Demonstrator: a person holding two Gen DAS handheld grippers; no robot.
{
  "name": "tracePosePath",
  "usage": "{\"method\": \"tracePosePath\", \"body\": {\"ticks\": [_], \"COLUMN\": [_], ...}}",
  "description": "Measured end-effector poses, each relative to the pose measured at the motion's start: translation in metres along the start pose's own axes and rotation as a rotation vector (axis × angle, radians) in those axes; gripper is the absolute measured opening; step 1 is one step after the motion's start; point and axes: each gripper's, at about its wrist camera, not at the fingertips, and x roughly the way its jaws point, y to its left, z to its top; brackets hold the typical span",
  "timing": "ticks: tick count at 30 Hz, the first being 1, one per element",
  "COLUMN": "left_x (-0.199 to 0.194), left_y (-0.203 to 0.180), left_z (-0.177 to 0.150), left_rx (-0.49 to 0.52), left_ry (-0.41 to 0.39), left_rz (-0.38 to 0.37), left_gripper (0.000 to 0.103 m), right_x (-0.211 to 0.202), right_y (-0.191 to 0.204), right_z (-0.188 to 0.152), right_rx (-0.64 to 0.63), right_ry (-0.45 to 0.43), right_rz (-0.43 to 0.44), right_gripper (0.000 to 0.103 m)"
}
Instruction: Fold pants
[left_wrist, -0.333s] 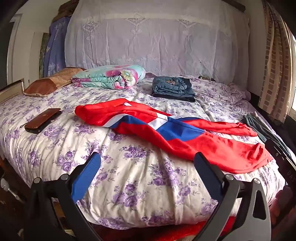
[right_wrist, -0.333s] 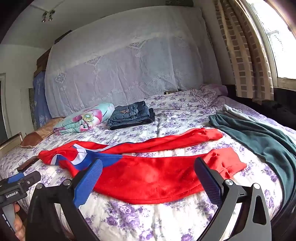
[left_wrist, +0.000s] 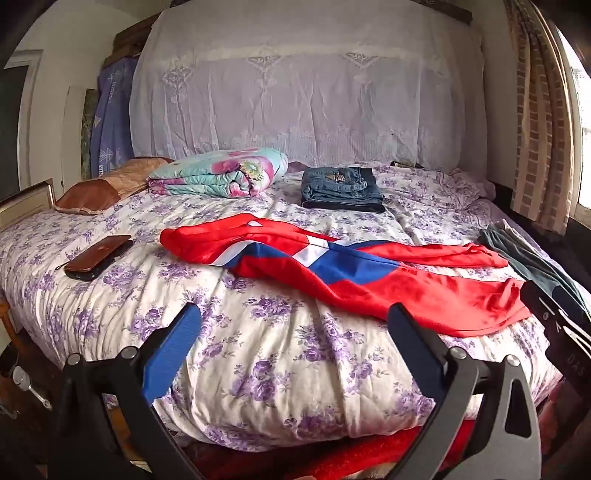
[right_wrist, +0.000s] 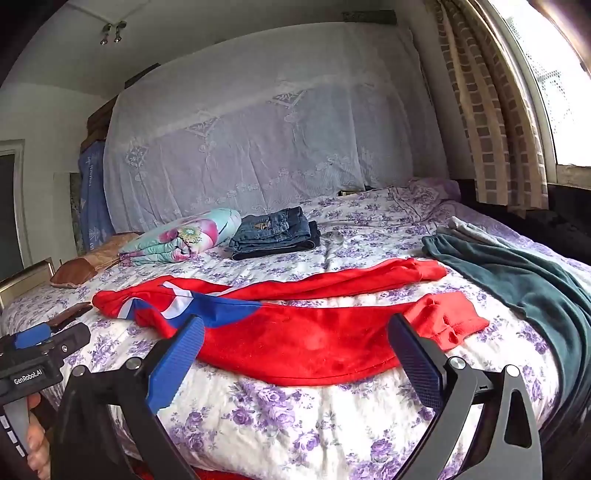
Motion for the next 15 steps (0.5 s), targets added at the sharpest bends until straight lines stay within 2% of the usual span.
{"method": "tracePosePath", "body": {"ticks": [15], "left_x": [0.0024], "left_y": [0.0046], "left_z": [-0.0038], "left_rx": [-0.013], "left_ry": [0.021], "left_rz": [0.01], "left_gripper": [0.098], "right_x": [-0.0008], "right_y": [0.0009], "right_z": [-0.0005], "right_rx": [0.007], "right_ry": [0.008], "right_rz": [0.023], "right_gripper": [0.1]}}
